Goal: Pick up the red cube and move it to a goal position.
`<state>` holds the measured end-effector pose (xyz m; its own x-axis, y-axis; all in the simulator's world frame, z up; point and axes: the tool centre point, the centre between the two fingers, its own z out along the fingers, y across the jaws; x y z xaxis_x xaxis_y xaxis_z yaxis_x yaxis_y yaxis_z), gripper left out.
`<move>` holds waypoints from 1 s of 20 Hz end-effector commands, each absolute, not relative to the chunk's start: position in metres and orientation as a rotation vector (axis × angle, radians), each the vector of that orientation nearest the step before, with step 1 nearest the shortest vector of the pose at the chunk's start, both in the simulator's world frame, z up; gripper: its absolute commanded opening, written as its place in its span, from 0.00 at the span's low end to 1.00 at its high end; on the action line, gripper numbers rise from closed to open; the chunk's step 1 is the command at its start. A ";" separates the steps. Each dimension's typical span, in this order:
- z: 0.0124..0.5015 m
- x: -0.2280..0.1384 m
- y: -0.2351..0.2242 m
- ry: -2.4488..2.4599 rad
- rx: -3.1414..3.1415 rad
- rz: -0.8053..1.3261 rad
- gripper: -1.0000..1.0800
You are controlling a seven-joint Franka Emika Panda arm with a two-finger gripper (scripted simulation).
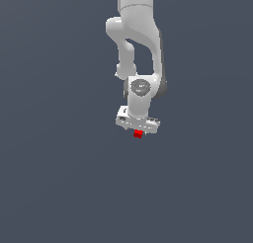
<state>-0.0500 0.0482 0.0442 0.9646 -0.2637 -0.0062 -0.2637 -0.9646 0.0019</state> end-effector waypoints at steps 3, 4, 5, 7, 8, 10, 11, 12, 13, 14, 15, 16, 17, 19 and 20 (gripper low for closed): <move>0.028 -0.054 0.059 -0.476 3.105 -0.002 0.96; 0.025 -0.055 0.060 -0.484 3.103 -0.002 0.96; 0.023 -0.055 0.061 -0.490 3.103 -0.001 0.96; 0.021 -0.055 0.063 -0.499 3.101 0.000 0.96; 0.020 -0.055 0.064 -0.501 3.101 0.000 0.96; 0.020 -0.055 0.064 -0.502 3.101 0.000 0.00; 0.020 -0.055 0.064 -0.502 3.101 0.000 0.00; 0.020 -0.055 0.064 -0.502 3.101 0.000 0.00; 0.020 -0.055 0.064 -0.502 3.101 0.000 0.00; 0.020 -0.055 0.064 -0.502 3.101 0.000 0.00; 0.020 -0.055 0.064 -0.502 3.101 0.000 0.00; 0.020 -0.055 0.064 -0.502 3.101 0.000 0.00; 0.020 -0.055 0.064 -0.502 3.101 0.000 0.00; 0.020 -0.055 0.064 -0.502 3.101 0.000 0.00; 0.020 -0.055 0.064 -0.500 3.102 0.000 0.00</move>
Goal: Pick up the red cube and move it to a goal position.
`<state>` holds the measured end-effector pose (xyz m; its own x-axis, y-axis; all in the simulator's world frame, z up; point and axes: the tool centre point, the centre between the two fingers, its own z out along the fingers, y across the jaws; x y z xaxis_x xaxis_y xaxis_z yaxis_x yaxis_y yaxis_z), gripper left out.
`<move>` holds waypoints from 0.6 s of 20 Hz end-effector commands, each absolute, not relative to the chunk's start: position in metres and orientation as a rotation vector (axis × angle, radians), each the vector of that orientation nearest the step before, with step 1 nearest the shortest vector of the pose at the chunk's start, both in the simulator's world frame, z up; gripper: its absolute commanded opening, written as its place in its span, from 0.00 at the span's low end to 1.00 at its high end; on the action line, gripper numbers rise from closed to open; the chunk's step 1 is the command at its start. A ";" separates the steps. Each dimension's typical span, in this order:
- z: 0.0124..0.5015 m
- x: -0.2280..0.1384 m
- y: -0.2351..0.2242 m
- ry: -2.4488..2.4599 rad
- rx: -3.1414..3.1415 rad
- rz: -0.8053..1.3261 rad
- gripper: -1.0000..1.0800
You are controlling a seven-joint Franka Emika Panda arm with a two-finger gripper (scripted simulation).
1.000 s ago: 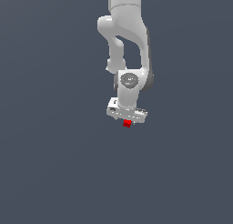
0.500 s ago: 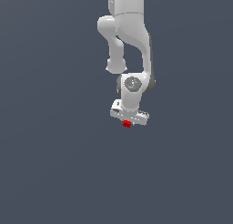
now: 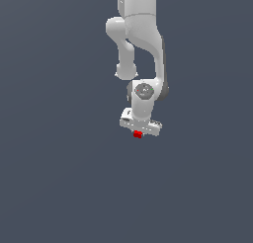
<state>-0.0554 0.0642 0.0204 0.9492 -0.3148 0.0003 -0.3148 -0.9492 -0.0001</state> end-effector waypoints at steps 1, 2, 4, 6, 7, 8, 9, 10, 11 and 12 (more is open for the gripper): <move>0.021 -0.055 0.064 0.500 -3.101 0.000 0.00; 0.022 -0.055 0.063 0.500 -3.101 0.000 0.00; 0.026 -0.054 0.058 0.500 -3.101 0.000 0.00; 0.033 -0.051 0.049 0.500 -3.101 0.000 0.00; 0.038 -0.050 0.044 0.500 -3.101 0.000 0.00; 0.042 -0.048 0.038 0.501 -3.101 0.000 0.00; 0.046 -0.047 0.033 0.501 -3.101 0.000 0.00; 0.050 -0.046 0.029 0.501 -3.101 0.000 0.00; 0.053 -0.045 0.026 0.501 -3.101 0.000 0.00; 0.055 -0.044 0.024 0.501 -3.101 0.000 0.00</move>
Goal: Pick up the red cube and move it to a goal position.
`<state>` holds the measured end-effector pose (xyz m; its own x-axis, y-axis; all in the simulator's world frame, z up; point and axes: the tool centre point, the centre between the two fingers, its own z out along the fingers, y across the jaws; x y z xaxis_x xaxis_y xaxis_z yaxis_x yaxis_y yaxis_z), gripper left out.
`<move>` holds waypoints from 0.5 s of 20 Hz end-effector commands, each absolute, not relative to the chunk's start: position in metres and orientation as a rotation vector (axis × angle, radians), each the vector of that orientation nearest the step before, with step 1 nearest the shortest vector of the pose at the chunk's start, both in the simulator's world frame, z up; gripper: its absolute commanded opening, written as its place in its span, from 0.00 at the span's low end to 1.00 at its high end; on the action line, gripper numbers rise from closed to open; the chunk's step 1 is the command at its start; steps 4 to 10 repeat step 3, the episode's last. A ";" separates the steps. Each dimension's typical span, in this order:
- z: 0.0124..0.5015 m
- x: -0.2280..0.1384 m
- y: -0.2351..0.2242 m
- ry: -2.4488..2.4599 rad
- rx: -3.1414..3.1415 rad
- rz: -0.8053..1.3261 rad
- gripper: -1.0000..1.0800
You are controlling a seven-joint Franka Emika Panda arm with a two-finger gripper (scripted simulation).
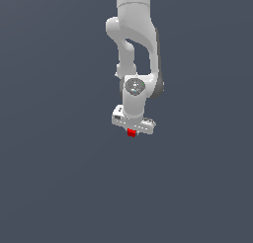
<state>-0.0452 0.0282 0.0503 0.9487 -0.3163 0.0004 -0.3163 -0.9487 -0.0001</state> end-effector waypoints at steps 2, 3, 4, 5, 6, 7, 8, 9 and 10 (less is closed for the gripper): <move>0.057 -0.042 0.021 0.501 -3.101 0.000 0.00; 0.057 -0.042 0.021 0.501 -3.101 0.000 0.00; 0.057 -0.042 0.021 0.501 -3.101 0.000 0.00; 0.057 -0.042 0.021 0.501 -3.101 0.000 0.00; 0.057 -0.042 0.021 0.501 -3.101 0.000 0.00; 0.057 -0.042 0.021 0.501 -3.101 0.000 0.00; 0.057 -0.042 0.021 0.501 -3.101 0.000 0.00; 0.057 -0.042 0.021 0.501 -3.101 0.000 0.00; 0.057 -0.042 0.021 0.501 -3.101 0.000 0.00</move>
